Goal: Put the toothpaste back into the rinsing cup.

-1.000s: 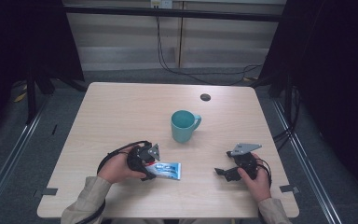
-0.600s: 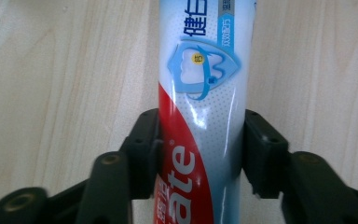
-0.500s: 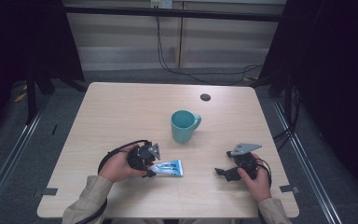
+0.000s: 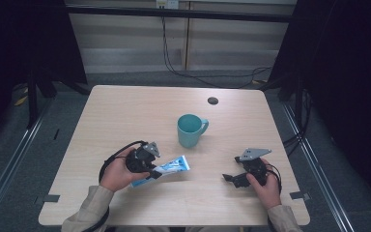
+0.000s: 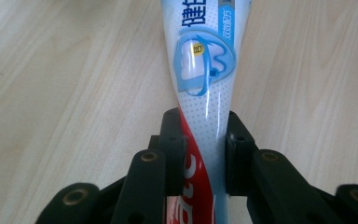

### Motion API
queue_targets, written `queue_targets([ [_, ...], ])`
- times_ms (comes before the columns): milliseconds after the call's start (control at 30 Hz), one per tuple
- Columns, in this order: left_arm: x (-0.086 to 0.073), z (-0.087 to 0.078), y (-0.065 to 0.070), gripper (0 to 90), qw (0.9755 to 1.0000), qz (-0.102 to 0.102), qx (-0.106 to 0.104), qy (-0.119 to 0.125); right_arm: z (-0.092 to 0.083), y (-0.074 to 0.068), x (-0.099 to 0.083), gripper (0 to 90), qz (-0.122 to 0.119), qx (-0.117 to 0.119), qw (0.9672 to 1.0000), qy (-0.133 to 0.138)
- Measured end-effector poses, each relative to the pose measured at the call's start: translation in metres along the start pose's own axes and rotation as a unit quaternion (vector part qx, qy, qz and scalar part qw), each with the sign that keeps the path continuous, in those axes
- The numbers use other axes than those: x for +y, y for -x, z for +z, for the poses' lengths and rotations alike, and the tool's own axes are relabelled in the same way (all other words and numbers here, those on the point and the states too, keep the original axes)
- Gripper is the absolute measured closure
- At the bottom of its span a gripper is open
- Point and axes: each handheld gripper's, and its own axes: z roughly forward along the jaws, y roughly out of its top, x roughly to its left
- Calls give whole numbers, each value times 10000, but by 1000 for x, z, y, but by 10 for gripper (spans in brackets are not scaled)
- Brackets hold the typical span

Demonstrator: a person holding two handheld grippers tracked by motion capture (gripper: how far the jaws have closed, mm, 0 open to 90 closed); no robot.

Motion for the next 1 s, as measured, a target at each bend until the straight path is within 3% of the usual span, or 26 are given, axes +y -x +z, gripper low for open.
queue_targets([
  [233,-2,-14,-4,742,9990,-236,-3,393,0,0,0,112,-7,-9,10000,-8],
  [467,-3,-24,-5,742,9956,-477,-82,801,0,-1,0,112,-5,-8,10000,-12],
  [667,-3,-32,-8,743,9933,-545,-25,1017,0,0,0,112,-4,-9,10000,-10],
  [867,-4,-39,-10,743,9894,-697,19,1274,0,0,0,112,-19,-13,10000,-6],
  [900,-4,-41,-10,743,9874,-765,39,1385,0,0,0,112,-22,-15,10000,-6],
  [1000,-5,-44,-11,744,9867,-776,45,1431,0,-1,0,112,-1,-9,10000,-12],
])
